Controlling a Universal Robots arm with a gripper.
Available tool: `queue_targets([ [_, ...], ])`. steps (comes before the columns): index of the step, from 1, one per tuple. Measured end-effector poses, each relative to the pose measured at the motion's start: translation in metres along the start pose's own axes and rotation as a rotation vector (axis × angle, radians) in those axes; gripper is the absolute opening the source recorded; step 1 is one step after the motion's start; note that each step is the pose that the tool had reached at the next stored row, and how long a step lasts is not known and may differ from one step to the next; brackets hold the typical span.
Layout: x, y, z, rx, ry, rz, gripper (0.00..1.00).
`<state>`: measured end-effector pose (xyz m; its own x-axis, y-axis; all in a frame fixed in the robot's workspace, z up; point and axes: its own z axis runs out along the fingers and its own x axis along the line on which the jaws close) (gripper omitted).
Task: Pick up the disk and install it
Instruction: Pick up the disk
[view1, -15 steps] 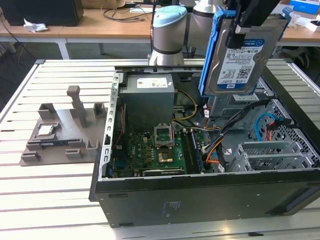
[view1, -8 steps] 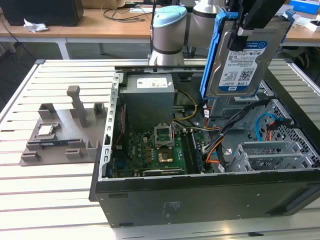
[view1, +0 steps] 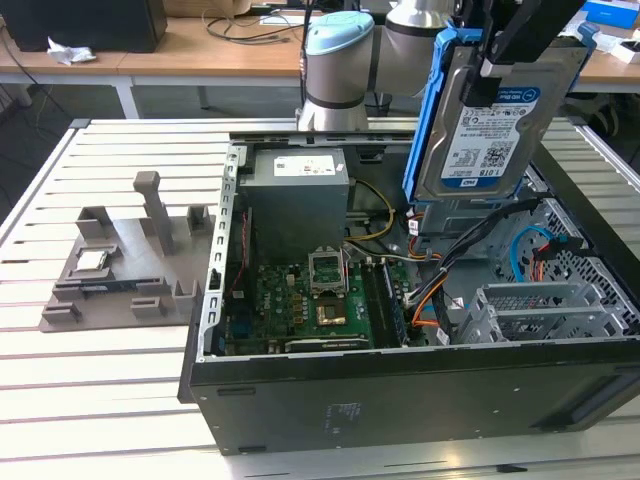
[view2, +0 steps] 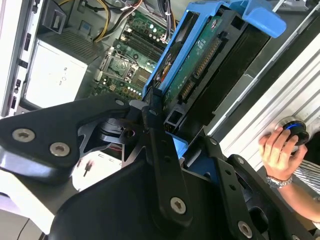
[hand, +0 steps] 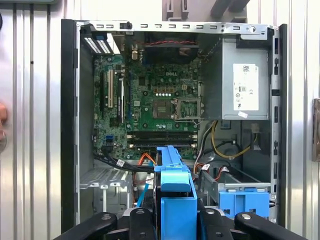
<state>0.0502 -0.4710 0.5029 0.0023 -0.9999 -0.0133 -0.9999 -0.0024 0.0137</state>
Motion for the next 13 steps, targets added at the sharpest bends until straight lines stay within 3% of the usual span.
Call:
queue_targets([
  [13, 0.0242, -0.0013, -0.0003, 0.0000, 0.0013, 0.000, 0.36],
])
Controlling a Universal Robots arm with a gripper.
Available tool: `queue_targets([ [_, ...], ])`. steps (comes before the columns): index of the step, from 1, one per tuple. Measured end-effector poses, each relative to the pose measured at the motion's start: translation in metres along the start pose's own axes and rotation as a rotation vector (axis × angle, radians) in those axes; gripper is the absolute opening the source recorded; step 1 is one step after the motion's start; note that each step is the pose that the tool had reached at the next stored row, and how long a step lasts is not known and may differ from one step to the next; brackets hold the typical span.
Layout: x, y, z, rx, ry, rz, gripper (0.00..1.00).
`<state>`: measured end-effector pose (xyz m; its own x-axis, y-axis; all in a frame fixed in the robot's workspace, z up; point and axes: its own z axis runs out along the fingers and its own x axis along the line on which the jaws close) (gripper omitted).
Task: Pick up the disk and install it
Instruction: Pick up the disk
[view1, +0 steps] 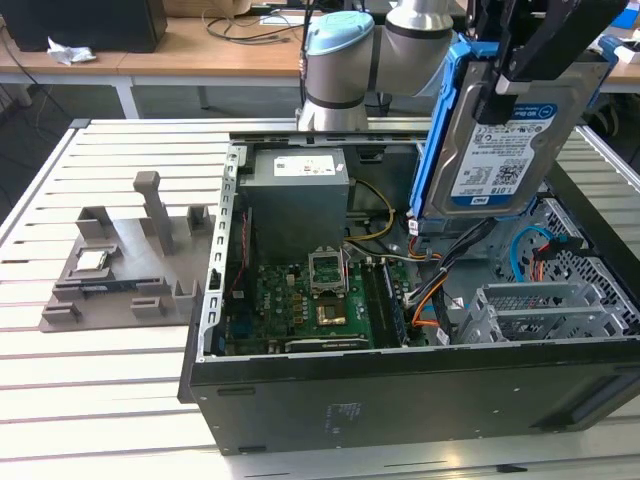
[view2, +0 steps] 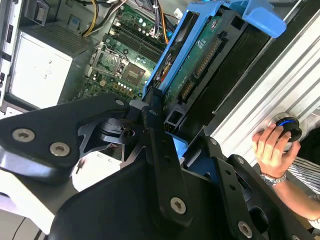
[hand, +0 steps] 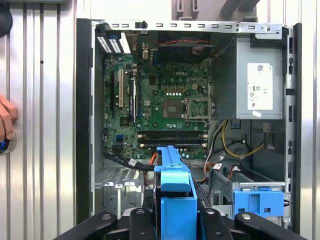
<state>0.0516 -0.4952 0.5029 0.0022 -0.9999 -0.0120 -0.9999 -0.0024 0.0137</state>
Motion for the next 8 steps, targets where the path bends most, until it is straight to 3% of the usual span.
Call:
queue_targets([
  [8, 0.0195, -0.0006, -0.0003, 0.0000, 0.0013, 0.000, 0.36],
])
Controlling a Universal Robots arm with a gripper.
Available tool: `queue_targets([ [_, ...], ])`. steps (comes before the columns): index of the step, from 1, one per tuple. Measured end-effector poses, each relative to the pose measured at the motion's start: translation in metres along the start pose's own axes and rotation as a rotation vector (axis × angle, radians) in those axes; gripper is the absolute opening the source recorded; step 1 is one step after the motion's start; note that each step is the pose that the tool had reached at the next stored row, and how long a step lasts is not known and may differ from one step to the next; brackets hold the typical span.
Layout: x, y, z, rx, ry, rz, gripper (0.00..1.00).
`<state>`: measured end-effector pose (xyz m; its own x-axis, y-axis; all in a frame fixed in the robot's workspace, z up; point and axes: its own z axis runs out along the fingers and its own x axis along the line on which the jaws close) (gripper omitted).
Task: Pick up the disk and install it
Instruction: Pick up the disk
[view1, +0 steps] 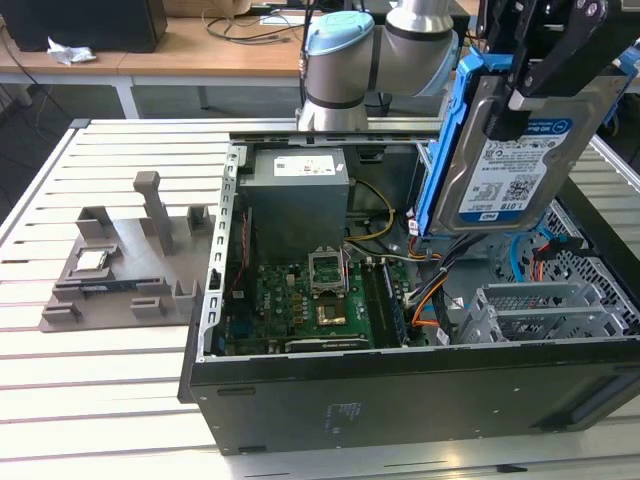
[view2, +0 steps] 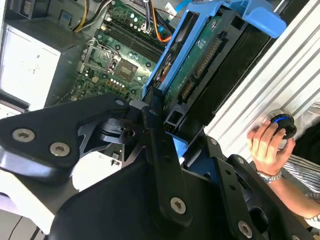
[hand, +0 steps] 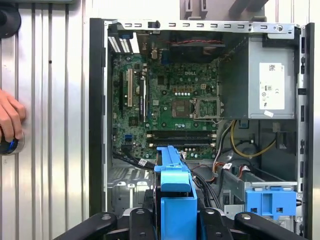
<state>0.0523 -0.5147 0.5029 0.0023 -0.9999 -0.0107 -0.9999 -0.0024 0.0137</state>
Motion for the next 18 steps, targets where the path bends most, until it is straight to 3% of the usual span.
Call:
queue_targets([
  [5, 0.0151, -0.0004, -0.0002, 0.0000, 0.0004, 0.000, 0.36],
  [10, 0.0195, -0.0004, 0.0006, 0.0003, 0.0003, 0.023, 0.36],
  [12, 0.0240, -0.0006, 0.0007, 0.0003, -0.0046, 0.030, 0.36],
  [18, 0.0336, -0.0024, 0.0012, 0.0004, -0.0050, 0.039, 0.36],
])
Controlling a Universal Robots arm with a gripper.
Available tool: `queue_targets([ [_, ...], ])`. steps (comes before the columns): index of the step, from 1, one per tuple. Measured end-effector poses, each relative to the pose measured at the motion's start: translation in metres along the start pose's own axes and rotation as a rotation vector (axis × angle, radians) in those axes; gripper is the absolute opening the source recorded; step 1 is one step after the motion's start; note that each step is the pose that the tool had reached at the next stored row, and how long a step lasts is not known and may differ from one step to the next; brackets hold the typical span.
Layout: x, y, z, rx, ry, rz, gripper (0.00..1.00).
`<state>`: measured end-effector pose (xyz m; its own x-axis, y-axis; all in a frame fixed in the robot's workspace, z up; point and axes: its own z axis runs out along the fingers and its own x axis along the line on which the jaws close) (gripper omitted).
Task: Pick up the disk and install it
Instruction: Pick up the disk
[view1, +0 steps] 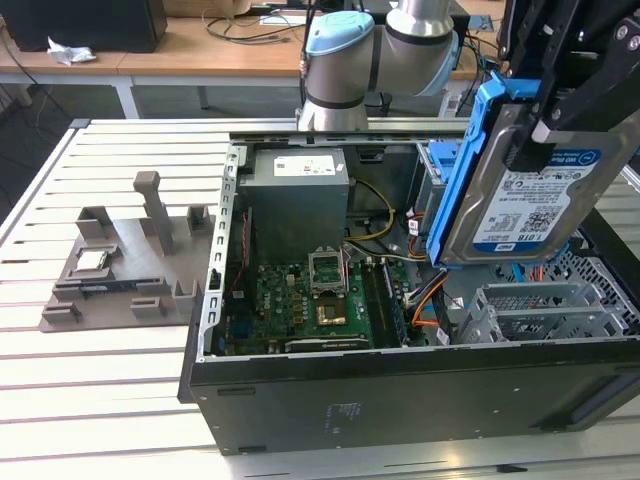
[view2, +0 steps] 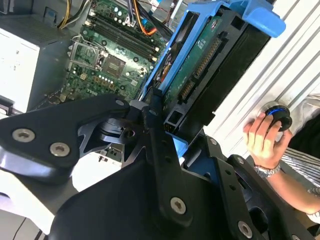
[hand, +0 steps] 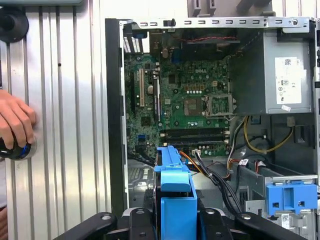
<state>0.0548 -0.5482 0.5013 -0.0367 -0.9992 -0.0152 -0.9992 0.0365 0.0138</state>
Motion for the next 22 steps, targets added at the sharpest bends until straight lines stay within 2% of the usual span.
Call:
queue_targets([
  [2, 0.0024, -0.0024, 0.0001, 0.0000, 0.0001, 0.000, 0.36],
  [5, 0.0047, -0.0108, 0.0005, 0.0000, 0.0000, 0.001, 0.36],
  [11, 0.0053, -0.0272, 0.0014, 0.0000, -0.0001, 0.002, 0.36],
  [22, 0.0050, -0.0478, 0.0094, 0.0001, 0.0036, 0.002, 0.36],
])
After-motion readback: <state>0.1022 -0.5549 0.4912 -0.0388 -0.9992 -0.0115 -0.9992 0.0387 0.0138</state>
